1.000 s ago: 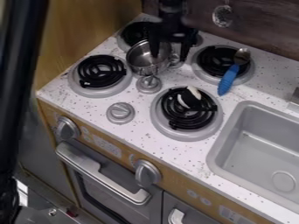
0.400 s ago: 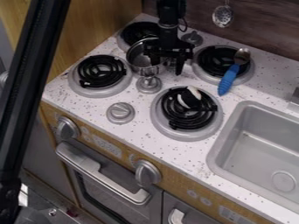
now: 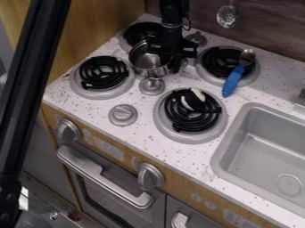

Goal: Move the silver pot to the bottom left burner

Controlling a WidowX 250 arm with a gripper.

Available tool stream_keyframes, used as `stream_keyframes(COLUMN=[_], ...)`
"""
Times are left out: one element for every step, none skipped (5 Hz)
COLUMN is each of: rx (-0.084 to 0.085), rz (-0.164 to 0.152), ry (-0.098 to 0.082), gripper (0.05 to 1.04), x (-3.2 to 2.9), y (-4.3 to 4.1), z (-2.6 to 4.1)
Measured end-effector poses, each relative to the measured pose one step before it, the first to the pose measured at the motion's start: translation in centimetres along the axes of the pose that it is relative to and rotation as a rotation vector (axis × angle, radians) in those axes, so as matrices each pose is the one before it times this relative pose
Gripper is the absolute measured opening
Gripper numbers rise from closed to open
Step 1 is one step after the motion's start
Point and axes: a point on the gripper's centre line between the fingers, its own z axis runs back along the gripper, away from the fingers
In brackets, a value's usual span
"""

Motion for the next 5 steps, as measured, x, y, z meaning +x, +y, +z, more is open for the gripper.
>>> stream_keyframes(rx=[0.0164, 0.0533, 0.0543, 0.0288, -0.0038], rz=[-0.0609, -0.0556, -0.0254, 0.0035, 0.0555], ry=[-0.0146, -0.0409, -0.0485, 0.0329, 0.0369], gripper=[0.095, 0.074, 0.074, 0.074, 0.074], x=[-0.319, -0.609, -0.736, -1.895, -1.399], y=[-0.084, 0.928, 1.512, 1.464, 2.584], z=[1.858, 2.387, 2.938, -0.426, -1.358])
